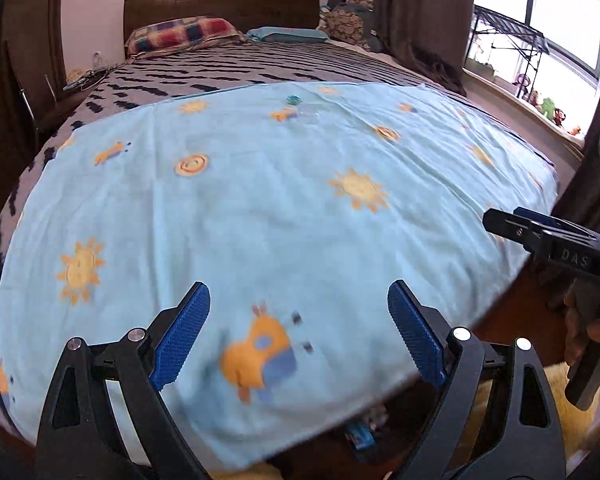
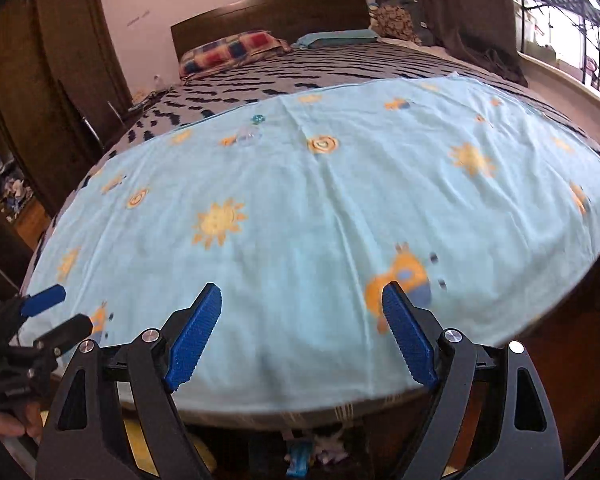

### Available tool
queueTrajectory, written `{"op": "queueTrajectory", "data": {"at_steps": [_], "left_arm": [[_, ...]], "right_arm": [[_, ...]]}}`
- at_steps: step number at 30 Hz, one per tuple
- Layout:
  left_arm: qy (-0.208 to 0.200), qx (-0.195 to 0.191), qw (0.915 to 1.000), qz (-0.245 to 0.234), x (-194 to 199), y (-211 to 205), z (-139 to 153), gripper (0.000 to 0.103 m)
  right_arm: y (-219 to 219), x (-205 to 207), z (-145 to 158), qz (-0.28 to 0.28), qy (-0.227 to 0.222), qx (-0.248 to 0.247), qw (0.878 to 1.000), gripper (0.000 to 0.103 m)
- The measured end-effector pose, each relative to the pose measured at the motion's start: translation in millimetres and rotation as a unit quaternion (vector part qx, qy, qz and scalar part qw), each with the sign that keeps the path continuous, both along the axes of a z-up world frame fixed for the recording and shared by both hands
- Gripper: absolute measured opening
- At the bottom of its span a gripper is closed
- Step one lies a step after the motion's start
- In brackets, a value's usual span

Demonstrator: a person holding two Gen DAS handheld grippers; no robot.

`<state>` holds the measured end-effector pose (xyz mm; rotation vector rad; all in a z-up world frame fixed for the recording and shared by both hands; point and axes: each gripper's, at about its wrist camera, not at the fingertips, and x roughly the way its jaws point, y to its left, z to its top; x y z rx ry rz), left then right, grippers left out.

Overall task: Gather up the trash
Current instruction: 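Raise both open tools back over the bed, then grasp the clear plastic box with the left tool while the right tool grasps the blue glass turtle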

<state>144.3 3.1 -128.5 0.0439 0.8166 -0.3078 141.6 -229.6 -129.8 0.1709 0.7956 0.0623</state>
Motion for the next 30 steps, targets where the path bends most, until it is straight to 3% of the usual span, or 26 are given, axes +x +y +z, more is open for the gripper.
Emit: {"op": "queueTrajectory", "data": {"at_steps": [14, 16, 21, 30], "left_arm": [[0.007, -0.008, 0.9999, -0.002, 153.3, -29.8, -1.4, 0.085], [0.009, -0.009, 0.9999, -0.009, 173.7, -40.3, -2.5, 0.081], [0.015, -0.009, 0.9996, -0.023, 226.7, -66.1, -9.6, 0.06], [0.045, -0.001, 0.9981, -0.041, 288.6, -101.8, -34.9, 0.051]], "right_arm": [[-22.7, 127.7, 3.9, -0.039, -0.002, -0.021, 0.999, 0.083], [-28.4, 145.2, 4.4, -0.044, -0.001, -0.028, 0.999, 0.083], [-38.6, 185.6, 1.4, -0.051, 0.003, -0.029, 0.998, 0.083], [-38.4, 232.0, 2.5, -0.046, -0.002, -0.031, 0.998, 0.083]]}}
